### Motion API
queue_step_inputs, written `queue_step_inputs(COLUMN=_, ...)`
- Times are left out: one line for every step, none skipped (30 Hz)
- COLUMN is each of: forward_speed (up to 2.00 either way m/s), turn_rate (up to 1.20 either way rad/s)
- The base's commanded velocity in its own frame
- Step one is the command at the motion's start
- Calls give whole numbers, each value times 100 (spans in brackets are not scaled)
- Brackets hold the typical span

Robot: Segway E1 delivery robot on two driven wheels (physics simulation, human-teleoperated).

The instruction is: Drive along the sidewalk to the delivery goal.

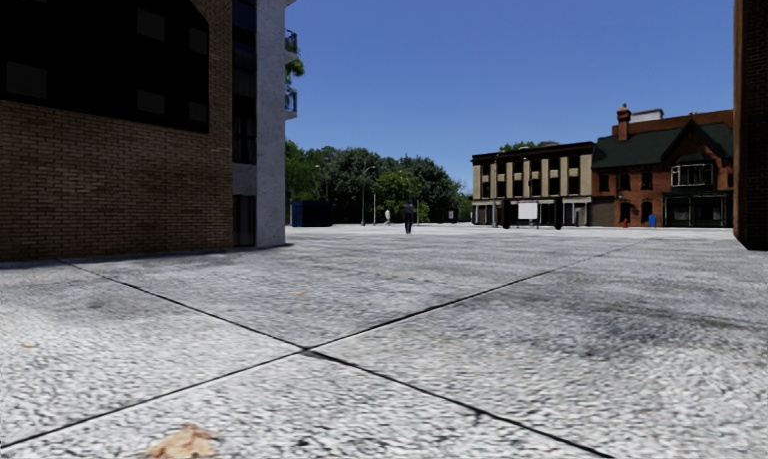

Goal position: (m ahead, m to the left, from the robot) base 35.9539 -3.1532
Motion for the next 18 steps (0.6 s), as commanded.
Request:
queue_step_inputs(forward_speed=200, turn_rate=0)
queue_step_inputs(forward_speed=200, turn_rate=0)
queue_step_inputs(forward_speed=200, turn_rate=0)
queue_step_inputs(forward_speed=200, turn_rate=0)
queue_step_inputs(forward_speed=200, turn_rate=0)
queue_step_inputs(forward_speed=200, turn_rate=0)
queue_step_inputs(forward_speed=200, turn_rate=0)
queue_step_inputs(forward_speed=200, turn_rate=0)
queue_step_inputs(forward_speed=200, turn_rate=0)
queue_step_inputs(forward_speed=200, turn_rate=0)
queue_step_inputs(forward_speed=200, turn_rate=0)
queue_step_inputs(forward_speed=200, turn_rate=0)
queue_step_inputs(forward_speed=200, turn_rate=0)
queue_step_inputs(forward_speed=200, turn_rate=0)
queue_step_inputs(forward_speed=200, turn_rate=0)
queue_step_inputs(forward_speed=200, turn_rate=0)
queue_step_inputs(forward_speed=200, turn_rate=0)
queue_step_inputs(forward_speed=200, turn_rate=0)
